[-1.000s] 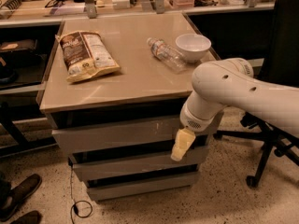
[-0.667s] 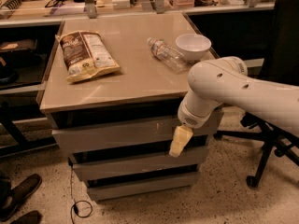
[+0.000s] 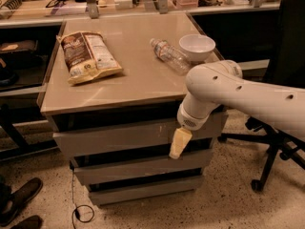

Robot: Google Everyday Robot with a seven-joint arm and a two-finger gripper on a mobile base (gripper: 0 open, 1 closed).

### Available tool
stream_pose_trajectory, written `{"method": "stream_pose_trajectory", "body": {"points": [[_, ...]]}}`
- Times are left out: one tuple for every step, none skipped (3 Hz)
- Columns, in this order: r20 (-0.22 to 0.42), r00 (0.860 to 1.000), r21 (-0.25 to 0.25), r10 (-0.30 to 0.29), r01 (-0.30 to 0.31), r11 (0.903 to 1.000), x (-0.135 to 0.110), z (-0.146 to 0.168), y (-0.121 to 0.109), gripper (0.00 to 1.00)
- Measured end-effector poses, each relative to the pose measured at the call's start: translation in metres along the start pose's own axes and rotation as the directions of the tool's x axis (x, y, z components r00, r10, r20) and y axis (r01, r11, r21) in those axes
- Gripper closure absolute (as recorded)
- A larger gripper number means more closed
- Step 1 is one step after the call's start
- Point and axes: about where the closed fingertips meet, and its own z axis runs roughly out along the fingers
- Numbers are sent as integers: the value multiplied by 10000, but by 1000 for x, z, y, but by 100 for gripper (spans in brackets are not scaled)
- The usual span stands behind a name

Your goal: Open top drawer

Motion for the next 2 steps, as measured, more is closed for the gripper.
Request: {"method": "stream_pose_trajectory", "body": {"points": [[9, 9999, -114, -106, 106, 9999, -5, 13, 0, 0], [-121, 9992, -473, -369, 363, 9982, -7, 28, 12, 0]]}}
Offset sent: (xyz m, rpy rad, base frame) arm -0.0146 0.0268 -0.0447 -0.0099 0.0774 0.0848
